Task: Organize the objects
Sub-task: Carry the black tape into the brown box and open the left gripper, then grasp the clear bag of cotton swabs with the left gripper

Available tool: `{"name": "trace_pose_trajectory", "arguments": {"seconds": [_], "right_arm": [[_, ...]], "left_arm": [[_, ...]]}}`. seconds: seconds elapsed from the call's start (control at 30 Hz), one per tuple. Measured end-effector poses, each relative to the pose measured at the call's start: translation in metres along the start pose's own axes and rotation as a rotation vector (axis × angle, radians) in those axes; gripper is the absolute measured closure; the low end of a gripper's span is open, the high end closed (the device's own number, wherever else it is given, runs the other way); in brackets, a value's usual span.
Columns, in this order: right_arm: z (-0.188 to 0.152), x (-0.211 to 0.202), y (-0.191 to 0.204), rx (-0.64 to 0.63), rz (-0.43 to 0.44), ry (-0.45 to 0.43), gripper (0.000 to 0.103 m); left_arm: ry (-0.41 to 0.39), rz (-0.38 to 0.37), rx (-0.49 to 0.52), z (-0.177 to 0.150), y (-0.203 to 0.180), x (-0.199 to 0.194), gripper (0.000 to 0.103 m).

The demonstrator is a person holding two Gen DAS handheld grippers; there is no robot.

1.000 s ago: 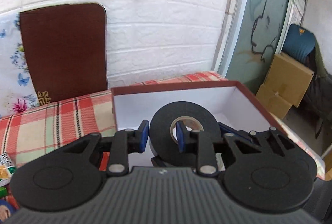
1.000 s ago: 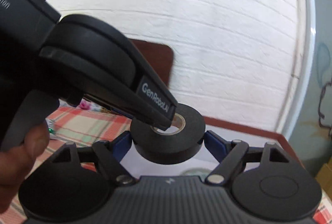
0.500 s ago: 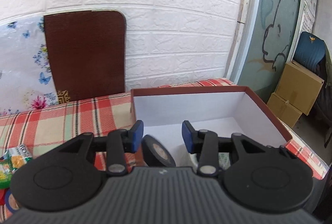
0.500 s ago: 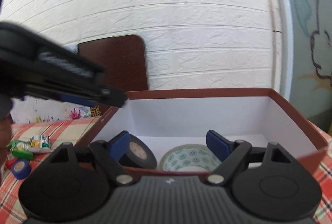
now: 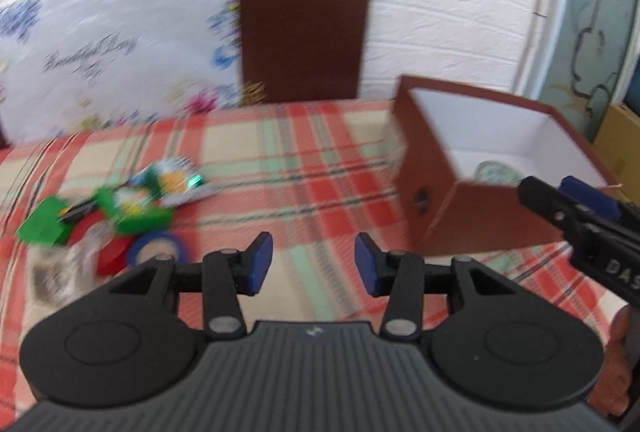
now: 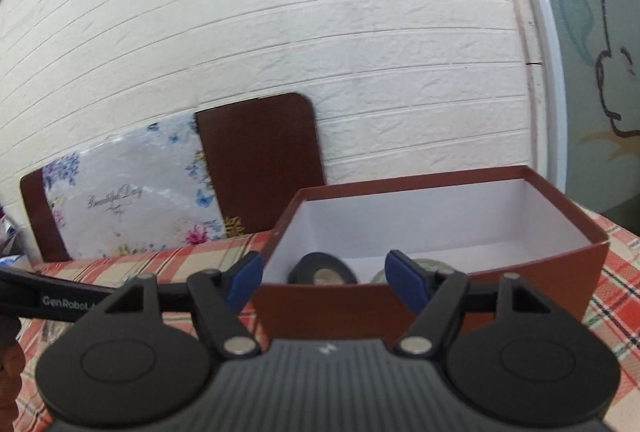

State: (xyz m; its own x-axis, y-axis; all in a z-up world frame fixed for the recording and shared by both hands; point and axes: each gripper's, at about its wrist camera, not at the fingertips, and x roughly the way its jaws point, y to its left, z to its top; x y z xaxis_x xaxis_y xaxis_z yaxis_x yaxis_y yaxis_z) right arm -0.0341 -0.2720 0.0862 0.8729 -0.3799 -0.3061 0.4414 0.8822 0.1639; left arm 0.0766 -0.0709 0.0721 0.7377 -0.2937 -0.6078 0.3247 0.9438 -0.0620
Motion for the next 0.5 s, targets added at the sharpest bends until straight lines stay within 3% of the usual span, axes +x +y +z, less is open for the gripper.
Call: {"name": "trace_pose_trajectory", "arguments": {"seconds": [0.33,0.5], "right_arm": [[-0.035,0.004,0.098,-0.173,0.207,0.162,0.045],[-0.048,0.011,0.141,-0.262,0.253,0.216,0.047]], "left_arm": [[-0.003,0.192,-0.247,-0.048,0.131,-0.035,0.056],[-0.002,0.264,-0.351,-0.070,0.188,-0.040,0.056]]}}
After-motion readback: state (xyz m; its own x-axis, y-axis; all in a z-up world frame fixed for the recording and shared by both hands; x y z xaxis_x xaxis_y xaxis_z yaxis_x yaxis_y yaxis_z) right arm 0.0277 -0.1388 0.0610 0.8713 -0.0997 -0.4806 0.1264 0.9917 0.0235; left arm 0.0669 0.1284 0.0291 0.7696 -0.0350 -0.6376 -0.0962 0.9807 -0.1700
